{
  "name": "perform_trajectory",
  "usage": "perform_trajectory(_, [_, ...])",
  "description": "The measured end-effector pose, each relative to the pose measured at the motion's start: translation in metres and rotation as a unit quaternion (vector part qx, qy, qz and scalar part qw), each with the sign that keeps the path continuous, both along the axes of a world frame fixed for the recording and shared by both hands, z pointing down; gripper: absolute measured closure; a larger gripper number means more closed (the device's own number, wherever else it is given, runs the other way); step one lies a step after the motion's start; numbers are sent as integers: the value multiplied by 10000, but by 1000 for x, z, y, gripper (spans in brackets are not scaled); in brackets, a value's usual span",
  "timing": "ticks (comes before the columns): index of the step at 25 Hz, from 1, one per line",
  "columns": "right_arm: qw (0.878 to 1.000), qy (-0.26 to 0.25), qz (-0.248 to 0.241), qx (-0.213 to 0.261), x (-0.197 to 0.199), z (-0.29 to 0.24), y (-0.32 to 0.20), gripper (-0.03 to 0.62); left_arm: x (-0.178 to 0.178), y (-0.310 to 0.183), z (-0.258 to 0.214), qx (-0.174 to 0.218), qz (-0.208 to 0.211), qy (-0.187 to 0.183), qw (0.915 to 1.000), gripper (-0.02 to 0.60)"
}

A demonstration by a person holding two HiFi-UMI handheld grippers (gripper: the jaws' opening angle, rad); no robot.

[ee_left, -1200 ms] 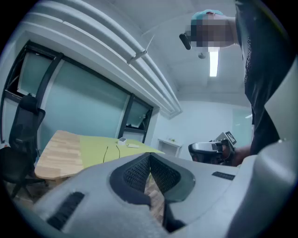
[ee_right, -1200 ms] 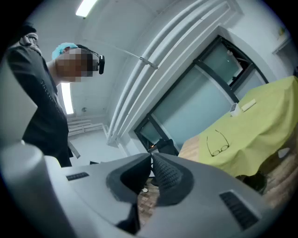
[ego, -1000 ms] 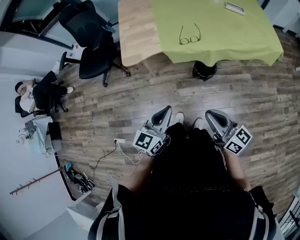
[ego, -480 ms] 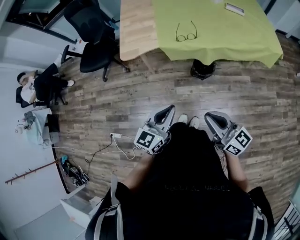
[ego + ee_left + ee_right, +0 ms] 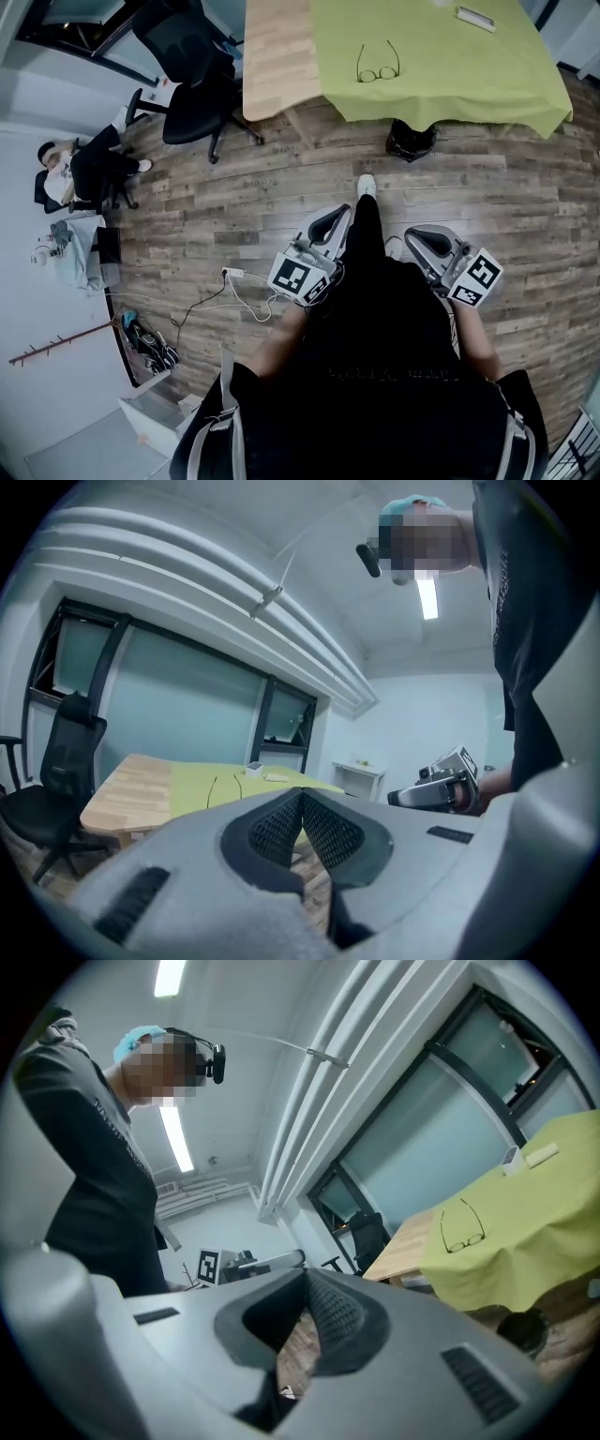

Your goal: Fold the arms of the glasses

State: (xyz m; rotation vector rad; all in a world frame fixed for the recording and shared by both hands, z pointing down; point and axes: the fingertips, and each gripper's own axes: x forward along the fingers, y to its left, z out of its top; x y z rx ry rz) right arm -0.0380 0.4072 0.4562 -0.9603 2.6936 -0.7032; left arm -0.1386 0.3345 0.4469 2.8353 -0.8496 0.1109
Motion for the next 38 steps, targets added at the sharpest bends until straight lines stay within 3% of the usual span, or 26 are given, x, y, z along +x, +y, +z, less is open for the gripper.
perform_trajectory(14, [9943,159,656,-830,46,24,-97,563,24,-103,23,-193,147,-41,9997,563])
perform_trajectory(20, [9937,-44,616,-932,53,17,-170,563,26,-176,23,-319,-110,-3,9994,561])
perform_trajectory(24, [9945,111,531,-892,59,15,-216,563,32,-225,25,-331,-136,-109,9993,561])
perform_trajectory(34, [9918,258,695,-1043,70,19,-314,563,59,-313,31,-466,437,-307,9975,561])
perform_trajectory(38, [9892,446,852,-1107,74,27,-343,563,70,-340,37,-523,694,-203,9960,561])
